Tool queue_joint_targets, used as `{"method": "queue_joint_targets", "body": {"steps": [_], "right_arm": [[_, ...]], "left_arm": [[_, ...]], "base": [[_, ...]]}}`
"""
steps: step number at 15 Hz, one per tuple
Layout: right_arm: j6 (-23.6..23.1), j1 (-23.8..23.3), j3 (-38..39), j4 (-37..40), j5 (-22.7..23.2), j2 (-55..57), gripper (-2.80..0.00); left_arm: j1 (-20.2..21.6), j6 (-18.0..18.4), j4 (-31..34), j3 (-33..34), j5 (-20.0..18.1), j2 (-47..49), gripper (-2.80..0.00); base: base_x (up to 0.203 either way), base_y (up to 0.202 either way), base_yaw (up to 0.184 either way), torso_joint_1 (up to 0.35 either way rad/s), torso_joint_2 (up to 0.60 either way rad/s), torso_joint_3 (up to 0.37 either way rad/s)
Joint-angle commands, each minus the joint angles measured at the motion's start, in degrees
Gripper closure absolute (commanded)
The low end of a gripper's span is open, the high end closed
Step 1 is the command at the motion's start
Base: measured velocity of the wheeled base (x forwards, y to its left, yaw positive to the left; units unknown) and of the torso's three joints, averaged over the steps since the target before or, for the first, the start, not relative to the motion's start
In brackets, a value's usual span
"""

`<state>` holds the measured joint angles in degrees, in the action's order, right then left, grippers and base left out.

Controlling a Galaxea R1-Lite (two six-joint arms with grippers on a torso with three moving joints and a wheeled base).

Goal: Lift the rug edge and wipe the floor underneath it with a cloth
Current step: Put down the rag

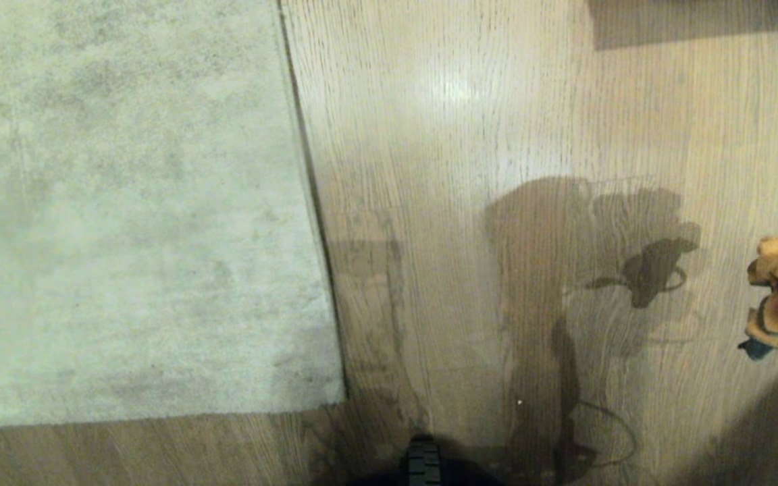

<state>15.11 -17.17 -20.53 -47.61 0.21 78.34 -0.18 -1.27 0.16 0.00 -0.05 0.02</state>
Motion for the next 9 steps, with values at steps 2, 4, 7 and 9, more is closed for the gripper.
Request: {"method": "queue_joint_targets", "body": {"steps": [2,4,7,9], "right_arm": [[1.61,-1.28,-8.50,-4.00,1.42,12.95,0.00],[2.58,-1.43,-14.06,-4.40,1.88,16.39,0.00],[3.11,-2.17,-21.79,-3.74,2.68,21.44,0.00],[3.11,-2.61,-25.69,-3.66,4.12,24.03,0.00]], "left_arm": [[0.01,-0.03,0.02,0.00,-0.04,-0.02,0.00],[0.01,-0.05,0.02,0.00,-0.04,0.06,0.00],[0.01,-0.05,0.02,0.00,0.03,0.04,0.00],[0.01,-0.05,0.02,0.00,0.05,0.06,0.00]], "base": [[0.000,0.000,0.000,0.000,0.00,0.000],[0.000,0.000,0.000,0.000,0.00,0.000],[0.000,0.000,0.000,0.000,0.00,0.000],[0.000,0.000,0.000,0.000,0.00,0.000]]}}
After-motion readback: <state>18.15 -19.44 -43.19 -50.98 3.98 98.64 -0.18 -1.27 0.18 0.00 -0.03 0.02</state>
